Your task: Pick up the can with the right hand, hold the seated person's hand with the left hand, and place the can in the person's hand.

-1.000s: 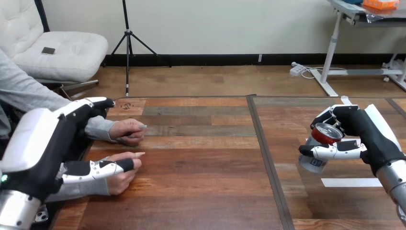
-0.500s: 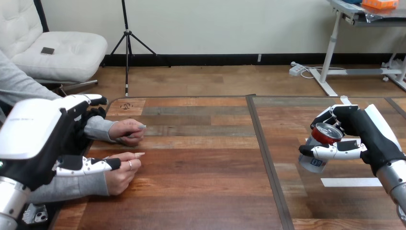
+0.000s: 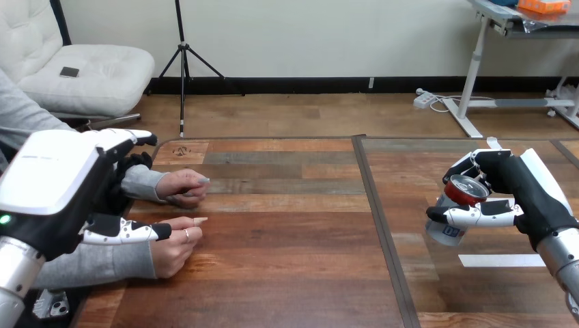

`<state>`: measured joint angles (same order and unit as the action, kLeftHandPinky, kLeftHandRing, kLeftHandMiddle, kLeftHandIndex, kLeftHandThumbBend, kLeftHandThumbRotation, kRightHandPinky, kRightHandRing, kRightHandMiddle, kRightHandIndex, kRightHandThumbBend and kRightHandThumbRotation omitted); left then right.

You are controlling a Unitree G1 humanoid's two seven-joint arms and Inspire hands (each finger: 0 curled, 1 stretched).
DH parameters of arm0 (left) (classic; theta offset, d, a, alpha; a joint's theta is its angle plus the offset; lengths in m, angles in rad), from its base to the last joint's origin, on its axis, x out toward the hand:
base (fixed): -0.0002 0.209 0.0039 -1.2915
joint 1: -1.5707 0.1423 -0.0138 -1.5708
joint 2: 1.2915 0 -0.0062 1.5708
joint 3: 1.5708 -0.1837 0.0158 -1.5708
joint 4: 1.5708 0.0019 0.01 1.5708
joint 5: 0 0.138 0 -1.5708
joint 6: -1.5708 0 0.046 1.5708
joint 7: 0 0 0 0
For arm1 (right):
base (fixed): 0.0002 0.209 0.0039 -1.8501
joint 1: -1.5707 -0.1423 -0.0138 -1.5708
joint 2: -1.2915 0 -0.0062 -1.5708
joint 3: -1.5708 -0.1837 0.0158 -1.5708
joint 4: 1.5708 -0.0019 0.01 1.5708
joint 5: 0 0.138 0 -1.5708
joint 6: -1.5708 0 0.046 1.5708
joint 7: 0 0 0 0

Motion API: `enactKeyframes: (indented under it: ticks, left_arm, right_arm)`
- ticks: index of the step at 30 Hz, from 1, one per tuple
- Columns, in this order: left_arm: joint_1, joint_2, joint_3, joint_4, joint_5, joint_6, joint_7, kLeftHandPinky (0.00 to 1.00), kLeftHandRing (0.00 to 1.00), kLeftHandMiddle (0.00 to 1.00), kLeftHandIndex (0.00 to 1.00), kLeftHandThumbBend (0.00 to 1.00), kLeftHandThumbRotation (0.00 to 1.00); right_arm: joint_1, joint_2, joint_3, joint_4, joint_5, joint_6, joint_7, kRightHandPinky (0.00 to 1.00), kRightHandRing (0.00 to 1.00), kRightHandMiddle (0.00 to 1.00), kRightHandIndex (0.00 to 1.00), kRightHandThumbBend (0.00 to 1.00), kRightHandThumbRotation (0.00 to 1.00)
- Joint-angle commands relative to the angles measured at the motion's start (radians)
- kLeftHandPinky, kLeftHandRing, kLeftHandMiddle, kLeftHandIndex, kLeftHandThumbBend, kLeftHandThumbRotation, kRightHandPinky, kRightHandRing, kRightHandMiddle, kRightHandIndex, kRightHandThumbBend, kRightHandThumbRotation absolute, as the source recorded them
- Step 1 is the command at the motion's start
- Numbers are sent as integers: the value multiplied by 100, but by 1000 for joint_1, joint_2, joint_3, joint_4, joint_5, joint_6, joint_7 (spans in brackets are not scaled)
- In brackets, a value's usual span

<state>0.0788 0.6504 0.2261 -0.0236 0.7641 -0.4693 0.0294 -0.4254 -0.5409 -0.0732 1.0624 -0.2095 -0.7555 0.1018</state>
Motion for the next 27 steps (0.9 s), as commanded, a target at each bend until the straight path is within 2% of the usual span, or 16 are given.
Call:
enactKeyframes:
  ticks: [1,7,15,24,27]
  left_arm:
    - [-61,49,-40,36,29,5,18,62,73,78,77,100,37]
    - [-84,74,-80,109,73,-12,76,61,72,77,75,100,36]
    - [-111,106,-127,178,109,-7,109,61,71,76,74,100,35]
    - [-138,132,-175,249,125,0,122,62,71,75,74,100,36]
    - [-143,140,-189,260,126,8,108,62,71,75,74,100,38]
  right_arm:
    - [-40,-9,-12,-62,31,-22,-6,29,33,40,43,77,0]
    - [-38,-12,-9,-64,28,-23,-10,30,34,40,43,77,0]
    - [-40,-12,-10,-63,31,-28,-8,29,33,40,43,78,0]
    - [-34,-11,-10,-83,35,-7,-4,27,32,39,43,78,0]
    - [-35,-11,-11,-80,35,-16,-4,27,32,38,43,77,0]
